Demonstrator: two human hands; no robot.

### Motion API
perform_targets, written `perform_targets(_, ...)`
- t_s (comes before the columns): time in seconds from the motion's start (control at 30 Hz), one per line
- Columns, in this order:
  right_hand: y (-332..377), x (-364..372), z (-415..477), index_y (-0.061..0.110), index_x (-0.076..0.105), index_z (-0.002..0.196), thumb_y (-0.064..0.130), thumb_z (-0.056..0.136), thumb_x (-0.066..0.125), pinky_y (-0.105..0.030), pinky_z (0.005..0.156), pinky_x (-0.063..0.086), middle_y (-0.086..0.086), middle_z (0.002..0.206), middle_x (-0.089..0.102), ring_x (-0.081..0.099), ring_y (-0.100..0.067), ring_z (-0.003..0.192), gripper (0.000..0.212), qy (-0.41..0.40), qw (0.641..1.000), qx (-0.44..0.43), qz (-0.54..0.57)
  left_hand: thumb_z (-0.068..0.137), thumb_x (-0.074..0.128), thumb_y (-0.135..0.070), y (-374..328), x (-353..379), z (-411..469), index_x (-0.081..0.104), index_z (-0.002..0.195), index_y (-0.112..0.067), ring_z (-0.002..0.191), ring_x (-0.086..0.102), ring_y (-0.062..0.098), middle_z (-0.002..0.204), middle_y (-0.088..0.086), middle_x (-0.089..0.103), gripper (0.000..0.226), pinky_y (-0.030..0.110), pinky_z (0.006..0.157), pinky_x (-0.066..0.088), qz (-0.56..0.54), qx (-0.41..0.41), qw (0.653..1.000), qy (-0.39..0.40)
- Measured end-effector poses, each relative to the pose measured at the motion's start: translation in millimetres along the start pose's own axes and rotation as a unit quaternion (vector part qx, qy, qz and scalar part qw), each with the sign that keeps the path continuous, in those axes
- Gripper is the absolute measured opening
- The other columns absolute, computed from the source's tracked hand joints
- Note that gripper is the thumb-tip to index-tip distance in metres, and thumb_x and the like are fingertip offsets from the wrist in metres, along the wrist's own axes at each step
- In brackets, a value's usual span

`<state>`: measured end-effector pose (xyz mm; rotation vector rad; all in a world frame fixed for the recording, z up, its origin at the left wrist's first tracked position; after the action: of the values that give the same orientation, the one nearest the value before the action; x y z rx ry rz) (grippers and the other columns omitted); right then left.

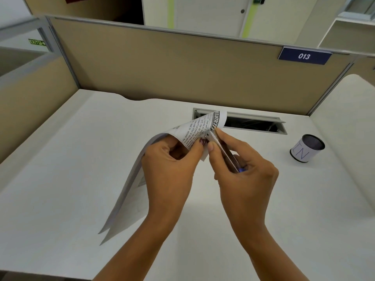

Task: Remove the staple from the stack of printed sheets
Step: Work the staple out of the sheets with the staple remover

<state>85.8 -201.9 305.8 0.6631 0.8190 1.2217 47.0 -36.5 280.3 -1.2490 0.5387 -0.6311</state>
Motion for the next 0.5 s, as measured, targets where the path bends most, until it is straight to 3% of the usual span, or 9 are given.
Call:
perform_targets(0.13,-10.7,2.7,2.4,0.02,0.068,0.118,0.031,0.083,0.067,-0.027,0.061,0.061,0.005,0.102,0.075,0.07,-0.009,0.074,0.036,0.018,0.998,0.051,0.024,0.074,0.074,-0.034,4.2,0.6,3.2,0.063,0.091,-0.037,0.083,0.061,-0.016,0.082,-0.03,0.063,0.02,0.002,0.057,0.047,-0.008,-0.012,1.0,0.012)
perform_targets(0.23,-19.3,3.1,5.5,0.017,0.071,0.116,0.026,0.084,0.07,-0.011,0.047,0.048,-0.003,0.093,0.076,0.063,-0.006,0.058,0.034,0.027,0.993,0.09,0.067,0.073,0.074,-0.035,2.6,1.8,3.1,0.061,0.082,-0.043,0.079,0.061,-0.018,0.073,-0.037,0.063,0.018,0.001,0.053,0.044,-0.02,-0.018,0.999,0.022)
perform_targets(0.33,-22.3,3.1,7.7,0.015,0.071,0.115,0.024,0.085,0.07,-0.01,0.045,0.044,-0.006,0.088,0.075,0.058,-0.01,0.048,0.031,0.041,0.988,0.105,0.106,0.073,0.074,-0.034,4.7,1.5,3.8,0.06,0.079,-0.043,0.077,0.062,-0.016,0.078,-0.031,0.064,0.017,0.001,0.051,0.043,-0.032,-0.032,0.999,0.026)
perform_targets(0.5,-7.5,-1.5,12.6,0.015,0.07,0.114,0.026,0.083,0.069,-0.012,0.051,0.051,0.0,0.096,0.075,0.067,-0.009,0.066,0.033,0.067,0.994,0.048,0.07,0.075,0.072,-0.038,15.9,2.0,6.9,0.063,0.079,-0.037,0.076,0.067,0.0,0.072,-0.026,0.068,0.01,0.004,0.051,0.045,-0.056,-0.085,0.994,0.038)
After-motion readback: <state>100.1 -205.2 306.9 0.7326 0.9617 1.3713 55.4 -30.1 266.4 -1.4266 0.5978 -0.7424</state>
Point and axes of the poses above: each hand's wrist, its own z-axis towards the middle knuckle, its own x-axis out of the palm, y = z × x, the point moved 10 cm from there along z, towards the middle knuckle
